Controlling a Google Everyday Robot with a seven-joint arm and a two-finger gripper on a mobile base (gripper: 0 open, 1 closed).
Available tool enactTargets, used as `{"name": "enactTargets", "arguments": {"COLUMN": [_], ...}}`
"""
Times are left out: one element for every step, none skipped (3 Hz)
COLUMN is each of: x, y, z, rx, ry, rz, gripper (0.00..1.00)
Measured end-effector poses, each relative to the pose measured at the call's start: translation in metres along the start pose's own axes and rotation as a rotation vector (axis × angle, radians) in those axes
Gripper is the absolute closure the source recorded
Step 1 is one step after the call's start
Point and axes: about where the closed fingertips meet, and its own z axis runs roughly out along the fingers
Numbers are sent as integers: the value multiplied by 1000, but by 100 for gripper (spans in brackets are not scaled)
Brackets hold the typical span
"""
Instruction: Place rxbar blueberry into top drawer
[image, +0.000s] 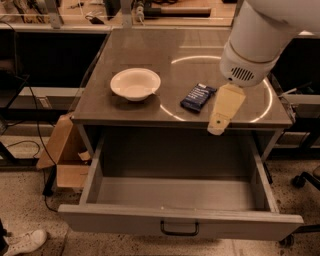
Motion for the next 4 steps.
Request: {"name": "enactTargets", "arguments": {"x": [-6,-40,-44,-52], "y": [-2,-13,-20,-28], "z": [3,27,36,48], "rx": [-3,-35,-45,-70], "ry": [-11,-55,-45,-29], "rz": [0,-16,-9,-3], "gripper": [0,0,0,0]}}
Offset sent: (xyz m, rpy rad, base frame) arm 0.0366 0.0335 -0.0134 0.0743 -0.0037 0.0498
